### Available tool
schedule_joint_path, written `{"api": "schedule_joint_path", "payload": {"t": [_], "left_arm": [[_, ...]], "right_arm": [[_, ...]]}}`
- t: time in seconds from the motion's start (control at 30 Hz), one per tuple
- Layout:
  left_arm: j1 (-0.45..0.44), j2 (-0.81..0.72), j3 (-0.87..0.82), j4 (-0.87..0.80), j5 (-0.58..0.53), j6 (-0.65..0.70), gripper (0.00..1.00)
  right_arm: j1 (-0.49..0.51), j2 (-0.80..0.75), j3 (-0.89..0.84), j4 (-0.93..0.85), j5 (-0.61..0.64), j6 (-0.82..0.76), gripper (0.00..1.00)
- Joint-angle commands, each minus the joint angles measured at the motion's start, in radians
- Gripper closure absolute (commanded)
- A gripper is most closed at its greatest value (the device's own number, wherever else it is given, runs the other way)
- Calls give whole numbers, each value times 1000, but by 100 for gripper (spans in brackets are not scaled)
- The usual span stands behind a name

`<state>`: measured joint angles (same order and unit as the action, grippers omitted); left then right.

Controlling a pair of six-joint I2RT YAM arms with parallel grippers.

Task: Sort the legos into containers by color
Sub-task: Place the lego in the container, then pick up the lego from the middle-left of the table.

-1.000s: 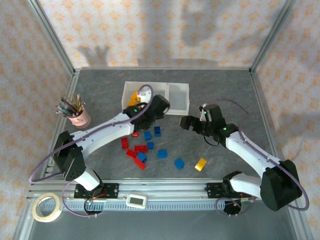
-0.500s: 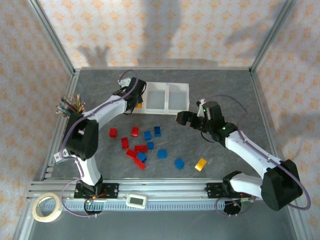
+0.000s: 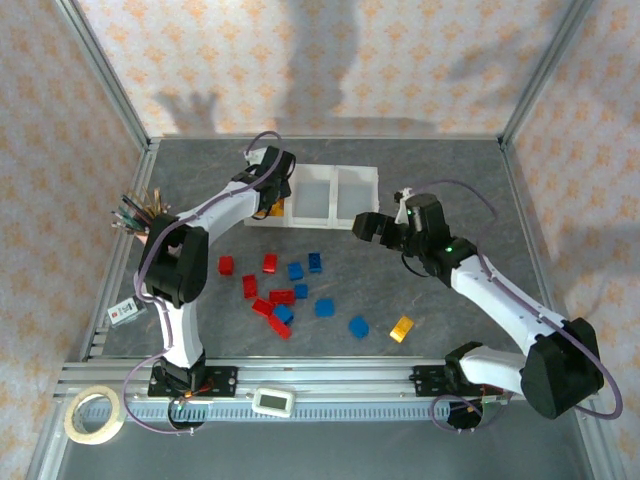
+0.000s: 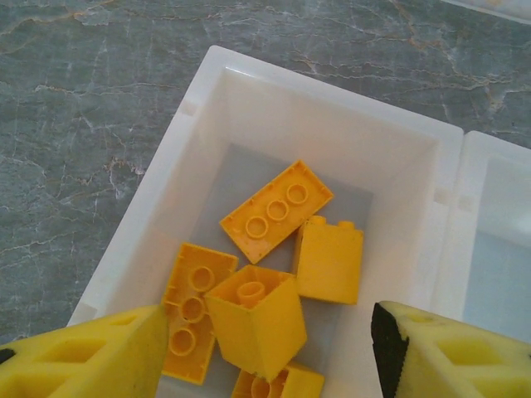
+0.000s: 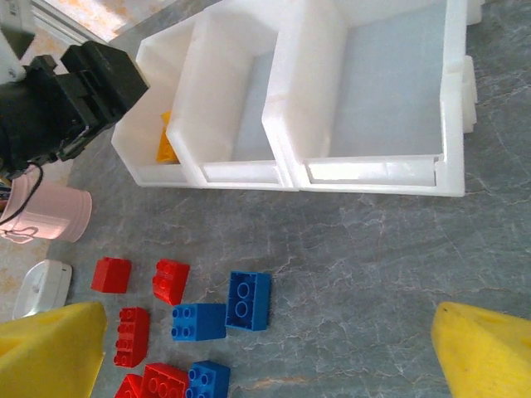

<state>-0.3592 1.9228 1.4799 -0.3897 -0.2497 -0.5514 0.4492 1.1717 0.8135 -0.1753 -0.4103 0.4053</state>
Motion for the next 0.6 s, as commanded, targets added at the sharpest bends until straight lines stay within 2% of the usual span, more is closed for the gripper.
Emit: {"api": "schedule_joint_path", "payload": {"t": [0.0,0.1,0.27,0.57], "left_arm": [[2,-120,-16,0,64,7,30],[-29,-210,-89,31,125,-7,27],[-149,-346,-204,36,140,-30,25],[-407,-494,-396,95,193,-250,24]], "right_arm": [[4,4,35,-66,61,-23,0],[3,-9,33,-112,103,-22,0],[-5,-50,14,-184,166,-5,0],[-50,-167,-54,-331,237,89,0]]}}
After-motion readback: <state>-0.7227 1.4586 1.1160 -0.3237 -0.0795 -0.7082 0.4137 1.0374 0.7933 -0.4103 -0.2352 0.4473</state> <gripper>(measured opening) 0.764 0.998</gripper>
